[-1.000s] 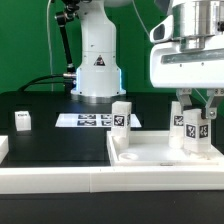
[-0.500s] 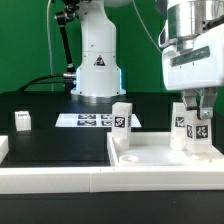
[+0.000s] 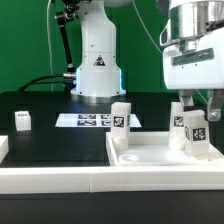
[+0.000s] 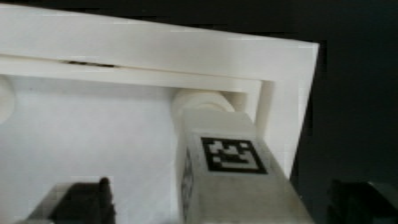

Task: Assemble square table

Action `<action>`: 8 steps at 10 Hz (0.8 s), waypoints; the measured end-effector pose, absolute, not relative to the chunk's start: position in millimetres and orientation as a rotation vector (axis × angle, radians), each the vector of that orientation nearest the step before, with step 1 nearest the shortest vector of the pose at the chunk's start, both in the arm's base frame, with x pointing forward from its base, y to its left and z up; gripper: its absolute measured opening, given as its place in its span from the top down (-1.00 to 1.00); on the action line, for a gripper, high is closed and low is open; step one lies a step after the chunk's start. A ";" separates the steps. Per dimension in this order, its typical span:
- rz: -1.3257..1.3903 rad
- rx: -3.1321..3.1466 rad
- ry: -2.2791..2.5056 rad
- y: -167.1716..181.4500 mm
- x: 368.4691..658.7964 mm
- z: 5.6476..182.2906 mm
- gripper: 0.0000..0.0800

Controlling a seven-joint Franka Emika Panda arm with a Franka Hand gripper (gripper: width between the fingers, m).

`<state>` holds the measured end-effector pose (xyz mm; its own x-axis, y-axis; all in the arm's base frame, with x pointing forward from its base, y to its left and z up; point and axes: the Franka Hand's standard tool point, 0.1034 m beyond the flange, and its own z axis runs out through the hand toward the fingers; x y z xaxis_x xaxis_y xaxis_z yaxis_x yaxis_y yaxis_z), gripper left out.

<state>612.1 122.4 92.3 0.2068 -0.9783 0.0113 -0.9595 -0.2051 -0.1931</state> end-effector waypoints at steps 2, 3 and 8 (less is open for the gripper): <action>-0.231 -2.505 1.670 122.3 612.3 90.3 -0.60; -0.239 -2.568 1.583 121.7 612.4 90.2 -0.62; -0.273 -2.842 1.127 119.7 612.2 88.5 -0.62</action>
Offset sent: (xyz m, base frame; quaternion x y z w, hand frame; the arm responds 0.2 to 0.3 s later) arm 0.0000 0.0000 0.0000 0.0000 0.0000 -0.1938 0.9810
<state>612.2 119.7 88.5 0.7150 -0.6854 0.1379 -0.6725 -0.7282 -0.1320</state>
